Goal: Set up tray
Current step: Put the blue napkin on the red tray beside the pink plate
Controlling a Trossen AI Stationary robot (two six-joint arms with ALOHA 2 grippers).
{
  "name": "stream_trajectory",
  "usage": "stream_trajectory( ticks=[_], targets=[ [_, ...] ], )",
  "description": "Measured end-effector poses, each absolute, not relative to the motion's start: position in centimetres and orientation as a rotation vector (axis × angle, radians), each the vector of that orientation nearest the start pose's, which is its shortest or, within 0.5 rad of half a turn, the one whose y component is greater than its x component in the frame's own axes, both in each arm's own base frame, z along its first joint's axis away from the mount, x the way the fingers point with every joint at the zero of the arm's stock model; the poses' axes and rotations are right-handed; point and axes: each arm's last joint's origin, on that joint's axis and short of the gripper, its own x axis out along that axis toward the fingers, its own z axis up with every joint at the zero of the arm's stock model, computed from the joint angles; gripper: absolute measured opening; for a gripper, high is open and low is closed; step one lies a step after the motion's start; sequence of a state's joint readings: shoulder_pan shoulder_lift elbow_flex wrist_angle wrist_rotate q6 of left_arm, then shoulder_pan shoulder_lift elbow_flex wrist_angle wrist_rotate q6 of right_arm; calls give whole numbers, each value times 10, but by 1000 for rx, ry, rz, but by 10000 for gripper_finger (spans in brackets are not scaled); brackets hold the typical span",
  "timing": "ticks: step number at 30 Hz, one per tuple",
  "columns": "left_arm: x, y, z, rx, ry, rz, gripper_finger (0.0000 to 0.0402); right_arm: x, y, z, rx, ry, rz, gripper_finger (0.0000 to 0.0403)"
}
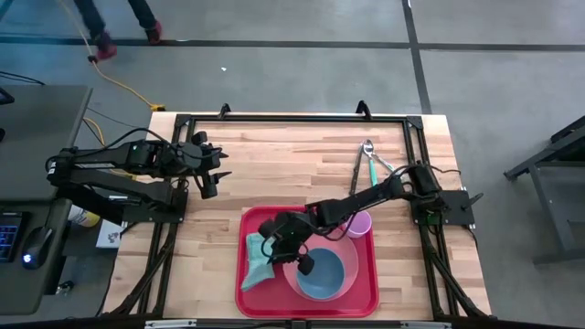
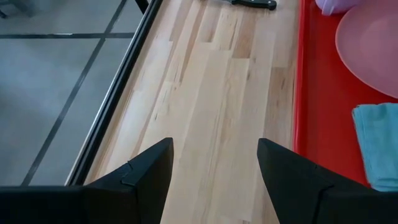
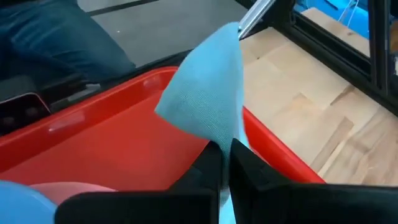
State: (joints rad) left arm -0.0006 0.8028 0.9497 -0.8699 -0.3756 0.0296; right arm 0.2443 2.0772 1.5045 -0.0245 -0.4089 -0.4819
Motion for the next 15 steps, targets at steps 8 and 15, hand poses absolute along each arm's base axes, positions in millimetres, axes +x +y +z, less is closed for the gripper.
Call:
stream_trajectory(
  ticks=[8, 15],
  targets=[
    [141, 11, 326, 163, 720, 348, 264, 446, 130, 199, -392, 440, 775, 0],
    [141, 10, 326, 154, 719, 346, 264, 450, 125, 204, -349, 388, 789, 16]
  ],
)
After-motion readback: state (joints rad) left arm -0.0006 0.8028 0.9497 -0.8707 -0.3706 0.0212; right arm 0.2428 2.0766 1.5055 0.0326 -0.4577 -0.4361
